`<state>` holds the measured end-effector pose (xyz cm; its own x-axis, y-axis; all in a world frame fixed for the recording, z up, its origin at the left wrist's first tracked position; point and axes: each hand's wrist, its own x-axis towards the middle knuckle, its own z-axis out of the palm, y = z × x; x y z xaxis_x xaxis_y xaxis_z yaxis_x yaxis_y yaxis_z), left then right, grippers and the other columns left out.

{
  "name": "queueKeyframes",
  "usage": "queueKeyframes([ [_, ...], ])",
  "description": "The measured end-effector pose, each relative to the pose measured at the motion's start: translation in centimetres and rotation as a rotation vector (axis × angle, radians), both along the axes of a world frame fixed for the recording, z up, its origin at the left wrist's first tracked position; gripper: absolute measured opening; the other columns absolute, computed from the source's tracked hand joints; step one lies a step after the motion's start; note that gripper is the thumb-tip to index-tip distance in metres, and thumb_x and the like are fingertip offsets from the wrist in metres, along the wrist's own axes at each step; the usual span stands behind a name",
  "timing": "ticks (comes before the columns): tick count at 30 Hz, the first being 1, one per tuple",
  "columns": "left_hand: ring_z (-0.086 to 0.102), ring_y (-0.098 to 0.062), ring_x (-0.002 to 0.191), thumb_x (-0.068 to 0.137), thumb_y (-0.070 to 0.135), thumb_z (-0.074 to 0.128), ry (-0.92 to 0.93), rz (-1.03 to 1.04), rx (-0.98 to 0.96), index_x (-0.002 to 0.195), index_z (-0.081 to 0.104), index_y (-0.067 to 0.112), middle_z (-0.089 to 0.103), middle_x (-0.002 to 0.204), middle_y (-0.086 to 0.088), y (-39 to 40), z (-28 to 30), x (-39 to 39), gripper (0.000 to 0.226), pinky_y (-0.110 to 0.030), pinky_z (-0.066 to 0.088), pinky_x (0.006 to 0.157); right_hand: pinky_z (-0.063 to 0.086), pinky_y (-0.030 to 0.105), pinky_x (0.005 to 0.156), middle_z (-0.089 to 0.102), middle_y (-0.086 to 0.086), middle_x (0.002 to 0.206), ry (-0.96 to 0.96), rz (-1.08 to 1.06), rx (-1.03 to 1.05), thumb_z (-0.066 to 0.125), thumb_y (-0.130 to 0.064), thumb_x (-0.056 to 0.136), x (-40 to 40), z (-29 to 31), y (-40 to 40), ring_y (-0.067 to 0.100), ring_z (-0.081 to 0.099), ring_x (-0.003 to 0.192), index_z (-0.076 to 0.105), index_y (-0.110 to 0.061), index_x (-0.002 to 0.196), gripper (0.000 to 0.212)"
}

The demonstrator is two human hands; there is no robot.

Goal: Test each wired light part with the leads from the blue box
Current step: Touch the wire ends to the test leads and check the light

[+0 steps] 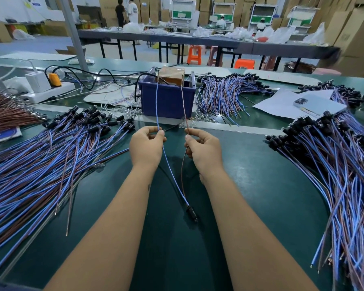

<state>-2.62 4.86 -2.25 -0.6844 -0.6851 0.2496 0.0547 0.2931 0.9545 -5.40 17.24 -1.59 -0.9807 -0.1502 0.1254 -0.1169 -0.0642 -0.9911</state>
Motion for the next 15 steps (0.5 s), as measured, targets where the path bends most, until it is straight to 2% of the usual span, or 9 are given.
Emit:
queueKeyframes([
  [9, 0.063, -0.008, 0.070, 0.092, 0.022, 0.062, -0.028, 0.025, 0.017, 0.080, 0.059, 0.031, 0.067, 0.069, 0.011, -0.34, 0.07, -0.48, 0.016, -0.026, 0.047, 0.065, 0.049, 0.023, 0.063, 0.060, -0.005, 0.064, 0.013, -0.041, 0.012, 0.060, -0.011, 0.093, -0.48, -0.29, -0.62, 0.004, 0.054, 0.057, 0.068, -0.023, 0.101, 0.017],
  [15, 0.059, -0.001, 0.063, 0.091, 0.023, 0.062, -0.037, 0.027, 0.024, 0.087, 0.065, 0.025, 0.067, 0.066, 0.013, -0.44, 0.03, -0.56, 0.006, -0.023, 0.042, 0.059, 0.052, 0.025, 0.066, 0.059, -0.007, 0.062, 0.012, -0.036, 0.003, 0.060, -0.010, 0.092, -0.34, -0.16, -0.57, 0.002, 0.053, 0.055, 0.067, -0.028, 0.096, 0.019],
])
